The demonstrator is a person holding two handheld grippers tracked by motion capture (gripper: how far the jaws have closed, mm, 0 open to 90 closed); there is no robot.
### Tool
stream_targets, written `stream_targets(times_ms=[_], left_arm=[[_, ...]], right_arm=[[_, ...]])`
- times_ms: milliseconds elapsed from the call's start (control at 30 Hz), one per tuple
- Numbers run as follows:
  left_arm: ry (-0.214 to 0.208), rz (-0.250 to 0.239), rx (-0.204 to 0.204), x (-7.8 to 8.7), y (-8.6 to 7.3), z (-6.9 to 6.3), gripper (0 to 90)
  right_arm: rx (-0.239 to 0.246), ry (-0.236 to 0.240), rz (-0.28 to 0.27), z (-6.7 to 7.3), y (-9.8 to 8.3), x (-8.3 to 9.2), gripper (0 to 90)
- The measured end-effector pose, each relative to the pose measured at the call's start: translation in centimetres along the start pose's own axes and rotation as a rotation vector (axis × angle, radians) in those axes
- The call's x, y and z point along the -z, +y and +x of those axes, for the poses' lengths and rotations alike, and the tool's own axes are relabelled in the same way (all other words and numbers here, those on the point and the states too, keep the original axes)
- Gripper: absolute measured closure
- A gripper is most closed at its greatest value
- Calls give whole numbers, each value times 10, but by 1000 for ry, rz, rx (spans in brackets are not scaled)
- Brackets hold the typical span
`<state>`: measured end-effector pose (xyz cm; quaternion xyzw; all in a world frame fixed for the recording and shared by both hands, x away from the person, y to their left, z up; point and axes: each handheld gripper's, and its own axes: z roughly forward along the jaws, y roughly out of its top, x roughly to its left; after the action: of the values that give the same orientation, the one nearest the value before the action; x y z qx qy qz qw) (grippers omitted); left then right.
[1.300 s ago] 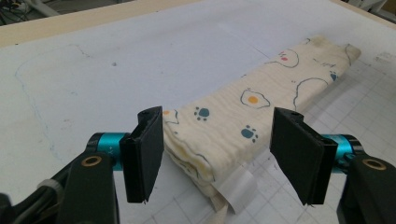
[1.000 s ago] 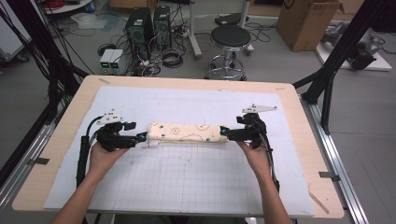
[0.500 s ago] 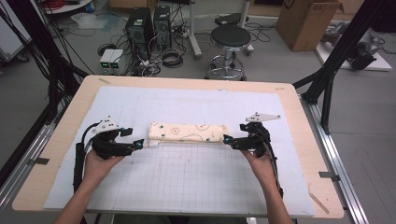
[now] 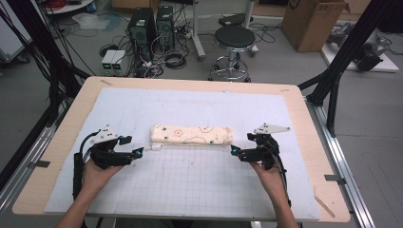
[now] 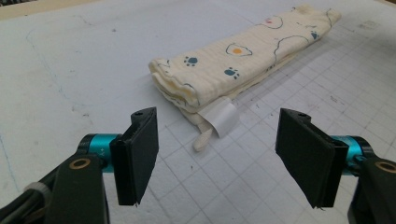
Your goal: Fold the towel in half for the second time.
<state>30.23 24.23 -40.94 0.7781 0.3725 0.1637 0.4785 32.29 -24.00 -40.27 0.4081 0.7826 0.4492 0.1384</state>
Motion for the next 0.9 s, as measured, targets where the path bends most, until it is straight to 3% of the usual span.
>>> stream_targets(times_ms=[300, 500, 900], left_arm=[[3, -14, -1, 11, -10, -6, 286], [14, 2, -3, 16, -17, -8, 258], [32, -14, 5, 32, -27, -11, 247]], right_arm=[[-3, -13, 3, 1, -20, 8, 120], [6, -14, -1, 2, -29, 15, 119], [6, -28, -40, 3, -45, 36, 117]])
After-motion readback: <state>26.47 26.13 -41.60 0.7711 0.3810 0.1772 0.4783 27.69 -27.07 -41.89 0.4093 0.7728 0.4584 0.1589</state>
